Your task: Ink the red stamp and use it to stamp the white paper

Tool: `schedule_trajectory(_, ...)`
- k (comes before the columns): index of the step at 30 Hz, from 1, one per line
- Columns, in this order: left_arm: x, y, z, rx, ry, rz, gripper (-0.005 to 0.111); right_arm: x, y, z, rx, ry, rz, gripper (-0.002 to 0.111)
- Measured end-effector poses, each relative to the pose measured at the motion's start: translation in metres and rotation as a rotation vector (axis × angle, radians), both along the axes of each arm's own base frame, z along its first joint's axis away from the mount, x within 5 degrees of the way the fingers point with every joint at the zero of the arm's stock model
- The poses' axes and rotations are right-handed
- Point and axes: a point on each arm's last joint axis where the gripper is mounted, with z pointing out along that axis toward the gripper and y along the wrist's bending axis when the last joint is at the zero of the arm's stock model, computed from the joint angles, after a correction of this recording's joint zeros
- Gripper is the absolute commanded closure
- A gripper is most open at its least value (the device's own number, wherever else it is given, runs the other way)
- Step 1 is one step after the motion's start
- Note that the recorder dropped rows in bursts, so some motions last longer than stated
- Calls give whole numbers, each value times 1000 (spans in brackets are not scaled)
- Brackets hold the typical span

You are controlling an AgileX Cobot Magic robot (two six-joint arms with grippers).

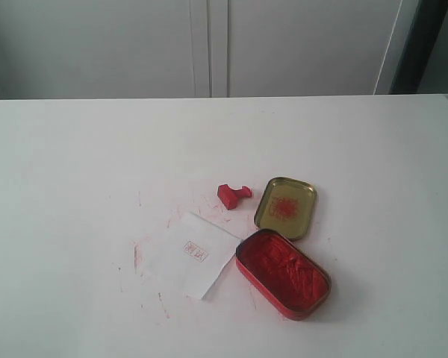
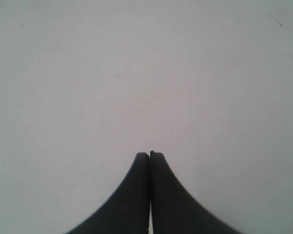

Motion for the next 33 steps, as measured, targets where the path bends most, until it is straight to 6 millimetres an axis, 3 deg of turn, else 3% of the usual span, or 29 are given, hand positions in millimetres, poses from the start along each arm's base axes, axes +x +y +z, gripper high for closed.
schedule_trajectory(33, 0, 0, 0, 0, 0, 0, 107, 0, 2, 0, 58, 2, 3, 108)
